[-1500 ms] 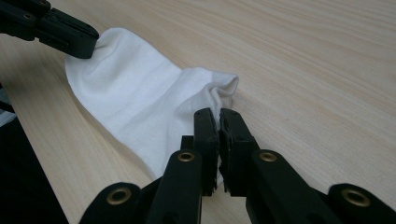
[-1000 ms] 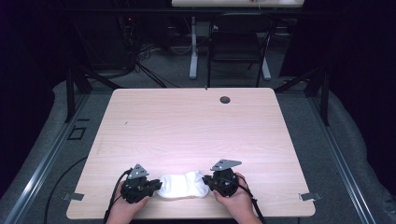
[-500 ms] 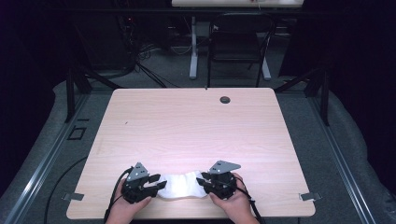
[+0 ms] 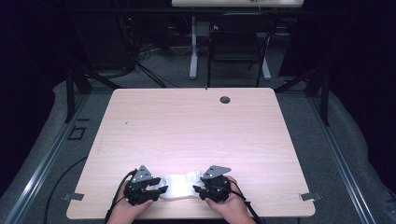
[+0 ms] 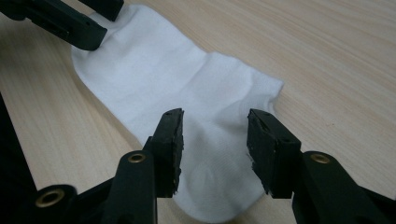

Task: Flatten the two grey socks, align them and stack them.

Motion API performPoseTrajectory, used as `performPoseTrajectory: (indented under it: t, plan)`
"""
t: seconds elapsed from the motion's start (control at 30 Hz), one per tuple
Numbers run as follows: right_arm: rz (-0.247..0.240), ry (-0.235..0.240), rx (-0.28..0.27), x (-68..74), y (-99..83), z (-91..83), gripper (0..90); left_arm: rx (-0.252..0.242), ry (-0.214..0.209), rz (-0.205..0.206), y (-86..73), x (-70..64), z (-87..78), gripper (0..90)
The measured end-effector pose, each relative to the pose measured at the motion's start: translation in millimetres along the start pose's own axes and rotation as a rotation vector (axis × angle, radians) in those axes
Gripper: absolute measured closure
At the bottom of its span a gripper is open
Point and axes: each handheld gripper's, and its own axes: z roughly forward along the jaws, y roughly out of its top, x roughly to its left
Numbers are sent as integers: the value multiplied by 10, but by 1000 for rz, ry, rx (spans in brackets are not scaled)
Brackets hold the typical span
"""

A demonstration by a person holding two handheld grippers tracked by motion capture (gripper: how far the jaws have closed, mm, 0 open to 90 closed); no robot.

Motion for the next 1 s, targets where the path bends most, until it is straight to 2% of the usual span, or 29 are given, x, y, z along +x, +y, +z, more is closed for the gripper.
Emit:
performPoseTrajectory:
  t: [0.4,0.83,1.0]
  plan:
    - [-5,-21,7,21,-56,44,553,25,3,9,-39,17,42,545]
    - [7,-36,-5,7,-71,55,560,13,21,25,-17,42,96,552]
    - [26,-43,-16,-28,-59,70,560,4,21,10,20,87,138,552]
